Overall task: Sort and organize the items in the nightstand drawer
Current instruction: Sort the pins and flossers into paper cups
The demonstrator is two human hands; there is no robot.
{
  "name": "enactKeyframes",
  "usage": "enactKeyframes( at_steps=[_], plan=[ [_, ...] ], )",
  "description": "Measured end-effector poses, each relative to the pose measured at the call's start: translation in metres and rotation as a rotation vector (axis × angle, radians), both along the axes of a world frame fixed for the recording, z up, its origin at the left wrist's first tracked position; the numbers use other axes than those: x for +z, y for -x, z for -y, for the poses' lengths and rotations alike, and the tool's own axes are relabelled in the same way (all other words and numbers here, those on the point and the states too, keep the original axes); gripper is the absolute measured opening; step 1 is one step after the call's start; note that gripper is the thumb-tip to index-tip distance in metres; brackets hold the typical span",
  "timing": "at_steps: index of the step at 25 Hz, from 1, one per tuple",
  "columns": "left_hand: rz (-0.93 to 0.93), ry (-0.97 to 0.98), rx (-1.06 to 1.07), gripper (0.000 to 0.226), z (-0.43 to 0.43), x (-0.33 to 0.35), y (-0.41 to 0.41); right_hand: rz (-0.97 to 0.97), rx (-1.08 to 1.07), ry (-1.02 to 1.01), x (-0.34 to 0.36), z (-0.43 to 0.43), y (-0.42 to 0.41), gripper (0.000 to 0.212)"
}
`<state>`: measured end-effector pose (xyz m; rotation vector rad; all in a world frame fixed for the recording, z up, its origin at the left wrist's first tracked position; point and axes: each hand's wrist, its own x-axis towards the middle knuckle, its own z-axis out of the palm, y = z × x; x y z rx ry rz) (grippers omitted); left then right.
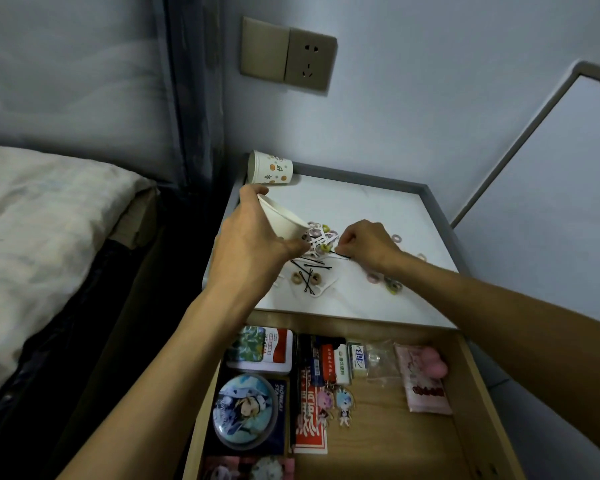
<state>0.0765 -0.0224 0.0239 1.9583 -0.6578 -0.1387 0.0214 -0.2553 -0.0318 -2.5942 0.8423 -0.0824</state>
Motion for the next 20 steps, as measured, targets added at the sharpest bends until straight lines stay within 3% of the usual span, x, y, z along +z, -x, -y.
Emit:
enactKeyframes(
  at_steps=[5, 15, 18, 20],
  plan=[
    [-0.004, -0.004, 0.005, 0.087, -0.003, 0.000, -0.003, -0.001, -0.010, 0.023, -0.013, 0.003, -0.008, 0.006],
    [0.006, 0.008, -0.003, 0.088, -0.005, 0.001, -0.003, -0.083, 0.048, 0.300, -0.019, 0.005, 0.014, 0.011],
    [0.007, 0.007, 0.007, 0.087, -0.004, 0.000, -0.005, 0.066, -0.026, 0.186, -0.008, 0.003, 0.018, 0.009],
    [-0.004, 0.016, 0.018, 0.088, -0.005, 0.000, -0.008, 0.168, 0.070, 0.091, 0.001, -0.005, 0.015, 0.010]
  ],
)
